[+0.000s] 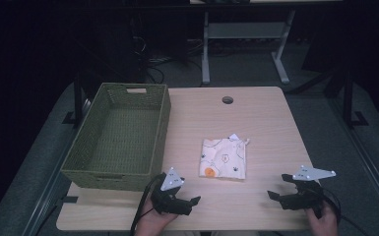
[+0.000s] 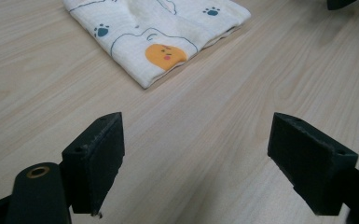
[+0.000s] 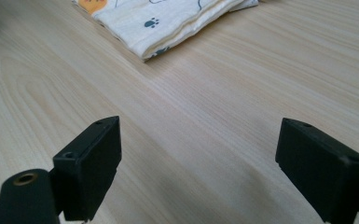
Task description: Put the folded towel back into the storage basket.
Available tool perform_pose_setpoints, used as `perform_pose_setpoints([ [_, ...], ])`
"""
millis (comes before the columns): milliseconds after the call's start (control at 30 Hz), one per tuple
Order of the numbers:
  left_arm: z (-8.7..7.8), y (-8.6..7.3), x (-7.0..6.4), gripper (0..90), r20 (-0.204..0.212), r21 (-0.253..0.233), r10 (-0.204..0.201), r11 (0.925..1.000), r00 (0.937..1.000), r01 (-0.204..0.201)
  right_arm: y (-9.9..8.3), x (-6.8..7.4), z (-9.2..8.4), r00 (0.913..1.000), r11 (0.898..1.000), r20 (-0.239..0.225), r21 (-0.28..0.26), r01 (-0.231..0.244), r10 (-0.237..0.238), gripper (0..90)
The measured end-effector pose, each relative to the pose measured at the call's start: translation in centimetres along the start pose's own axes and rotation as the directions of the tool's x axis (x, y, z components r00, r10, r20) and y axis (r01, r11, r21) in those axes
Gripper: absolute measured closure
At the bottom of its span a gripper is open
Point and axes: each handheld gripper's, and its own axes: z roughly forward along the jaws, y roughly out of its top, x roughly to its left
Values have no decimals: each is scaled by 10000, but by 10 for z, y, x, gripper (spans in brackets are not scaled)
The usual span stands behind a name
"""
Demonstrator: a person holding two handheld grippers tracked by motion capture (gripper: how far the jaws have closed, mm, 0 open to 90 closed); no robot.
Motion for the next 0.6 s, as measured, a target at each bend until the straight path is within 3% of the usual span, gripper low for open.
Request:
perform_pose_setpoints([
  [200,1,0,-1,187,39,8,-129,9999,9999,129,0,-1,1,10000,10000,61,-65,27,-26,137],
  [500,-1,6,-3,191,54,-35,257,9997,9997,-257,1,2,0,10000,9999,58,-131,24,-24,137],
  [600,-2,9,-3,190,296,-96,116,9999,9995,-114,1,2,0,10000,9999,57,-139,47,-46,137],
])
